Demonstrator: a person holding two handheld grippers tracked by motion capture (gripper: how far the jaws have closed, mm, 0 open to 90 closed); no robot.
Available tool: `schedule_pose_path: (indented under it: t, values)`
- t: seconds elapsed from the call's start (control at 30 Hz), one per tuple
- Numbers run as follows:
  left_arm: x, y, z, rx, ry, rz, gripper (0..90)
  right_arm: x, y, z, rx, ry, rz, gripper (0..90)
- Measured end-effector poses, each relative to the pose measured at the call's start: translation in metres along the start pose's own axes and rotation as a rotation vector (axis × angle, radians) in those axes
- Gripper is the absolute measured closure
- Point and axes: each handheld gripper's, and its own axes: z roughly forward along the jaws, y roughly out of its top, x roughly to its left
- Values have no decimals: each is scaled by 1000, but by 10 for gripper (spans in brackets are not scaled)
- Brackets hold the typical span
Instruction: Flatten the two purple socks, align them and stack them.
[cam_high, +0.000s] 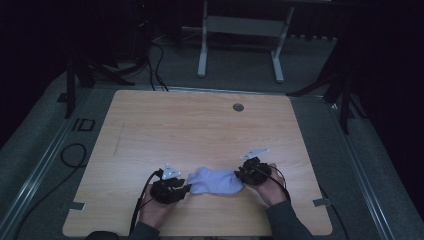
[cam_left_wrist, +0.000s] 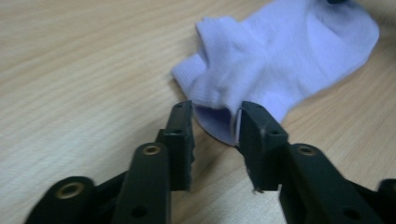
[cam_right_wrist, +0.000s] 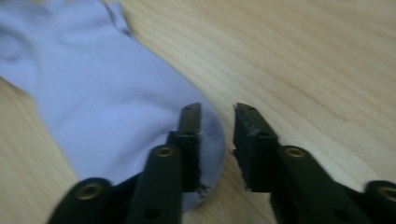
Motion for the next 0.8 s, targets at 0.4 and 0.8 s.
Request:
schedule_pose_path:
  t: [0.4, 0.8]
  values:
    - [18, 6, -10, -67, 133, -4, 540, -6, -15, -18, -122, 12, 101, 568]
    - [31, 9, -5, -52, 238, -17, 541, -19, -30, -19, -140, -8, 167, 549]
